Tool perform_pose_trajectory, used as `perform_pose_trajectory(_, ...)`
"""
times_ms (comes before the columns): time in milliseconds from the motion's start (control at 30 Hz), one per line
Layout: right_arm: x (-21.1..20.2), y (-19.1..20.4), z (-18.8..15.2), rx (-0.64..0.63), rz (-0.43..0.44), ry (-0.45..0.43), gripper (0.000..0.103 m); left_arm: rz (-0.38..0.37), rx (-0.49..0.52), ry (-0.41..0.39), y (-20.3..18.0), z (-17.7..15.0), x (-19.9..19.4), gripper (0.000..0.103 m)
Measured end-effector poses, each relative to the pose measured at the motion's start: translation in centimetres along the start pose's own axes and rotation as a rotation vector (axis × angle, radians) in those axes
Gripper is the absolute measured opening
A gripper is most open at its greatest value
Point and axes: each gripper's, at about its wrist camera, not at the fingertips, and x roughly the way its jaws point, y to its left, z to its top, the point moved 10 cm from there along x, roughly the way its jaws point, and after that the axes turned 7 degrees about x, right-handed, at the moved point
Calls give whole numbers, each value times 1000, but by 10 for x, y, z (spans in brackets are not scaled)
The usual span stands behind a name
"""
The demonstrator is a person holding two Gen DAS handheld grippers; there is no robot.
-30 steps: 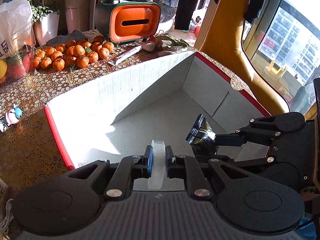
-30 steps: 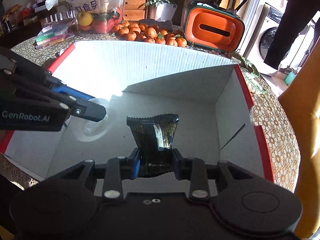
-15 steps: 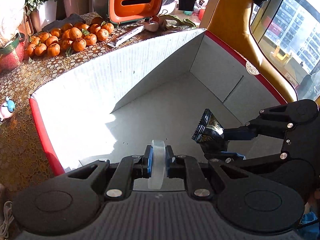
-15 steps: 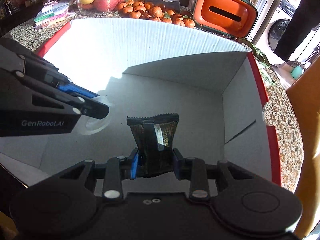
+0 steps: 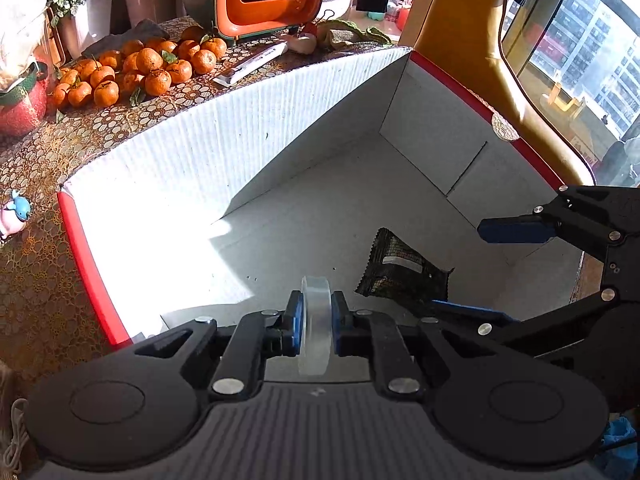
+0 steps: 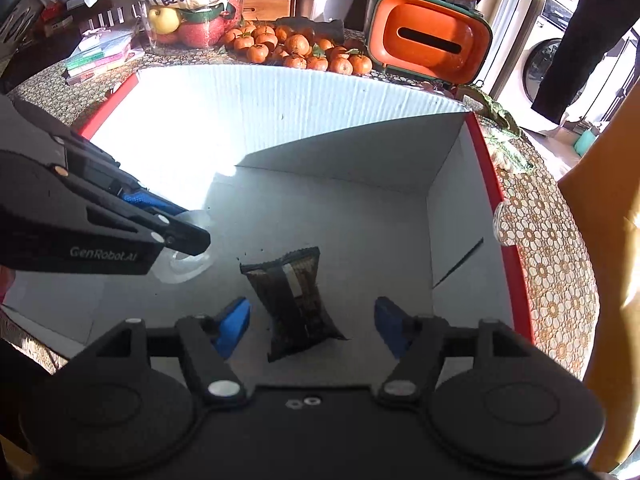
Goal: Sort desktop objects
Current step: 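Open the right tool to drop the black bag while the left tool releases the tape into the box, then withdraw both tools from the box back over the table items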
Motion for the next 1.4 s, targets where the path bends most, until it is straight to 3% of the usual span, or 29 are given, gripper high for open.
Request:
perform_pose_trajectory(233,-28,6,1,17,22,-79,70,29,18,-30,2,-4,-16,23)
perform_pose_trajectory(367,-51,6,1,50,31,-133,78,38,11,-56,3,-8,-30,27)
perform_pose_trajectory(567,-84,8,-2,116,48,-197,82,40,1,-118,1,-15,-58,55)
perform_pose_trajectory(767,-115,19,-7,148,64,-252,86,26,-13,-199,-3,-22,-98,61)
perform_pose_trajectory(833,-122,24,-9,149,67,-266,87,44,-20,-223,-1,-28,-111,66)
perform_pose_trajectory(1400,-190,104,-23,159,149,-411,92,163,-71,-383,24,-106,-228,73)
